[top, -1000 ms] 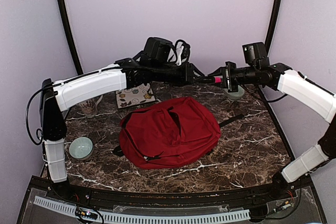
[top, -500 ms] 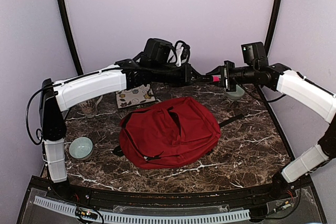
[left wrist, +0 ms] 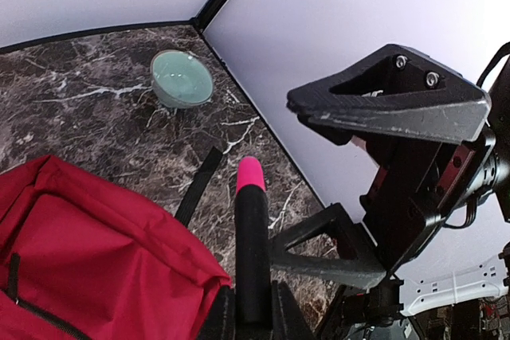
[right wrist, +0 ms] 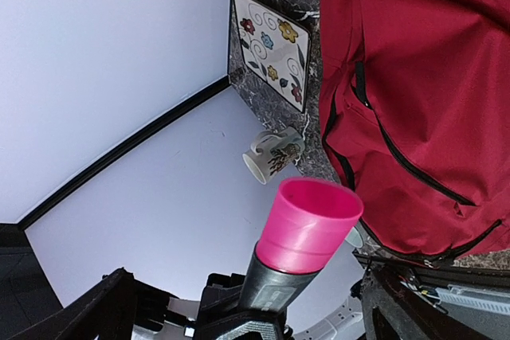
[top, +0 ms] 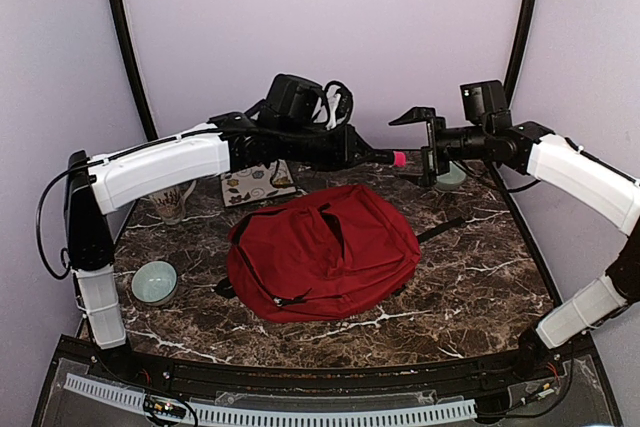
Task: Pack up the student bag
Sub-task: Pass from the right arm to the left, then place the pen in the lower front pocket of the bag.
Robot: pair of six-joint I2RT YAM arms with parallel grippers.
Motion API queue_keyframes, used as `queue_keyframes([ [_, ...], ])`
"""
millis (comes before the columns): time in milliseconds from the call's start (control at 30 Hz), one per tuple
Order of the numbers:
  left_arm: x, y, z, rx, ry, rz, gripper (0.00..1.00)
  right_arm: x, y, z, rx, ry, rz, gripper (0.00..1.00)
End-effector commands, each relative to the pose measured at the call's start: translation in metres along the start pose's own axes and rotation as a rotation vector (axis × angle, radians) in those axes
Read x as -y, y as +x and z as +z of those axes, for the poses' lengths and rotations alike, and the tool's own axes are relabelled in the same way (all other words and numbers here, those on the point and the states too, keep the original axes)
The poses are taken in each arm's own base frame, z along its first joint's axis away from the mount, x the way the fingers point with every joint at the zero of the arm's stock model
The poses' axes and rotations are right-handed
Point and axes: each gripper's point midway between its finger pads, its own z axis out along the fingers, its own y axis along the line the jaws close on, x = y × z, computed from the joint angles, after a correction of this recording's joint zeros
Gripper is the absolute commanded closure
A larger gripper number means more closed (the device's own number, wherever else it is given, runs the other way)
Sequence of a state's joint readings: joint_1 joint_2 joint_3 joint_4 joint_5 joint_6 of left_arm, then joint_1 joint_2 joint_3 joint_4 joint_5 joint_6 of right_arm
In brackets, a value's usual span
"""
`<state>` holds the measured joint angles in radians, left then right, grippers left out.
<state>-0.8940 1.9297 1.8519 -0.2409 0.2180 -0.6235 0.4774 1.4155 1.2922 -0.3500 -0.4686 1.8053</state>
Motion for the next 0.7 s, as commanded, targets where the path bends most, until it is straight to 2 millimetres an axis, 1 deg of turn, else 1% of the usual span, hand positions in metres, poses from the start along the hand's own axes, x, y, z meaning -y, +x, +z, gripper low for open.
queue_keyframes([
  [0,0.009,-0.014,-0.064,0.068,-0.047,0.005,1.00,0.008,-0.001,-0.006,-0.012,0.001,-0.120,0.00],
  [100,-0.005,0.000,-0.089,0.071,-0.090,-0.025,1.00,0.014,-0.010,-0.012,0.013,0.029,-0.191,0.00],
  [133,-0.010,0.004,-0.097,0.072,-0.104,-0.035,1.00,0.012,-0.012,-0.014,0.018,0.028,-0.226,0.00],
  [167,-0.020,0.014,-0.101,0.060,-0.129,-0.048,1.00,0.010,-0.014,-0.015,0.022,0.026,-0.255,0.00],
  [267,-0.038,0.025,-0.122,0.051,-0.184,-0.079,1.00,0.005,-0.019,-0.020,0.012,-0.006,-0.302,0.00],
  [333,-0.044,0.030,-0.135,0.052,-0.211,-0.097,1.00,0.001,-0.025,-0.025,0.030,-0.039,-0.318,0.00],
  [367,-0.047,0.032,-0.141,0.053,-0.222,-0.105,1.00,-0.006,-0.026,-0.029,0.039,-0.076,-0.342,0.00],
  [400,-0.050,0.035,-0.146,0.051,-0.235,-0.116,1.00,-0.011,-0.026,-0.034,0.042,-0.111,-0.368,0.00],
  [467,-0.055,0.041,-0.156,0.048,-0.257,-0.138,1.00,-0.015,-0.030,-0.042,0.058,-0.128,-0.425,0.00],
  [533,-0.061,0.050,-0.163,0.043,-0.274,-0.162,1.00,-0.012,-0.036,-0.045,0.076,-0.076,-0.494,0.00],
  [567,-0.063,0.053,-0.167,0.044,-0.280,-0.174,1.00,-0.015,-0.036,-0.048,0.080,-0.052,-0.536,0.00],
  [667,-0.069,0.065,-0.174,0.036,-0.292,-0.207,1.00,-0.006,-0.043,-0.048,0.088,0.016,-0.608,0.00],
])
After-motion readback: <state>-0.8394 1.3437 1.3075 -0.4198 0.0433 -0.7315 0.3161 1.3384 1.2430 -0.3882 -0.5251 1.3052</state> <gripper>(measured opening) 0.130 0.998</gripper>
